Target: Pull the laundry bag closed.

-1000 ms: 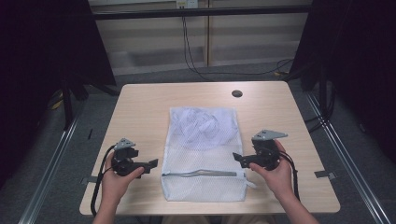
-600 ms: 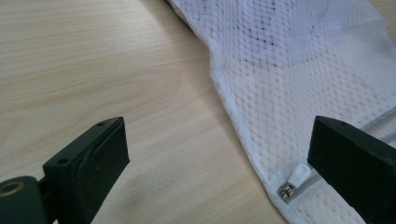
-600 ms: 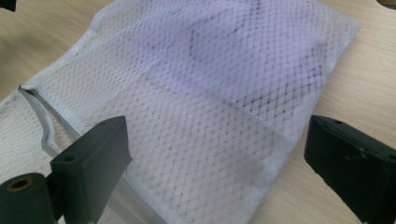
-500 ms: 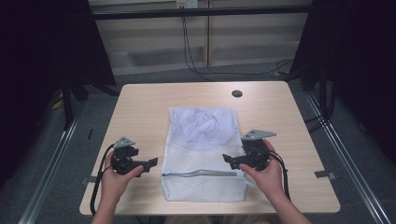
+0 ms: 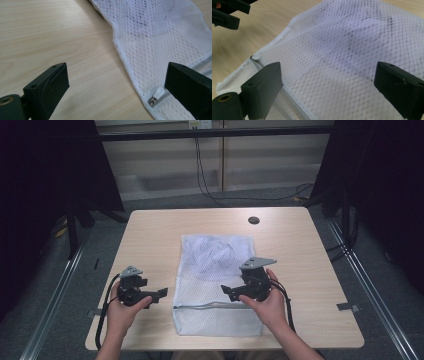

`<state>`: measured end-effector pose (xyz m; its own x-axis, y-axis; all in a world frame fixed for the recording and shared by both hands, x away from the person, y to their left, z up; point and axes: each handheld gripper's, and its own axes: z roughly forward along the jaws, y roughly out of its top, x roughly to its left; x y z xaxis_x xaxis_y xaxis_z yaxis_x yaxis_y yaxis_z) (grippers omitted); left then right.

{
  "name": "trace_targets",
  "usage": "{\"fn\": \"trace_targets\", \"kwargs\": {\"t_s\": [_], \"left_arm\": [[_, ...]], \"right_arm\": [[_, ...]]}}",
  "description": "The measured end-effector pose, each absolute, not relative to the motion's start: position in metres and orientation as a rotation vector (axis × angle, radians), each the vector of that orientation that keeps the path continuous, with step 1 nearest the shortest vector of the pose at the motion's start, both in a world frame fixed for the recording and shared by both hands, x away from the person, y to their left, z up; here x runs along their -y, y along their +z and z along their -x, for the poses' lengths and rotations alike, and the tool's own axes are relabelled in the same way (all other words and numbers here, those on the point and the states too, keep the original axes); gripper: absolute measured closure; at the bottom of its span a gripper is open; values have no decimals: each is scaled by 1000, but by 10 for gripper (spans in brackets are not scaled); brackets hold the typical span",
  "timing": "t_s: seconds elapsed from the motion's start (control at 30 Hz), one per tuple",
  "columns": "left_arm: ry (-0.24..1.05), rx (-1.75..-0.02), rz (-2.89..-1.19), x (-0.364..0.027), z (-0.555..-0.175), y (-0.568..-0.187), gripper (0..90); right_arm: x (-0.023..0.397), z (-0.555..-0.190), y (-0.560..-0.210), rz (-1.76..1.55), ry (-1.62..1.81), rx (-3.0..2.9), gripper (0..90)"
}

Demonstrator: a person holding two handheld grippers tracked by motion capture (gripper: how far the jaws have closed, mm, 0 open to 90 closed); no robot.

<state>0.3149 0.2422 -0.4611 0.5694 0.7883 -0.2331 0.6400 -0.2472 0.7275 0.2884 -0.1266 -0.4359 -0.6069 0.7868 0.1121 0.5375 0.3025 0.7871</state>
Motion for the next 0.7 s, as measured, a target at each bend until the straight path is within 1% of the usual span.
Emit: {"fn": "trace_targets", "kwargs": {"t_s": [0.23,0.7], "left_arm": [[219,-1134,-1961,-241,-315,-459,53],[201,-1130,-1961,-239,-319,-459,57]], "right_arm": [[108,-288,-440,-1177,1196,-2325,77],[86,-286,-446,-1156,1222,-2358,77]]}}
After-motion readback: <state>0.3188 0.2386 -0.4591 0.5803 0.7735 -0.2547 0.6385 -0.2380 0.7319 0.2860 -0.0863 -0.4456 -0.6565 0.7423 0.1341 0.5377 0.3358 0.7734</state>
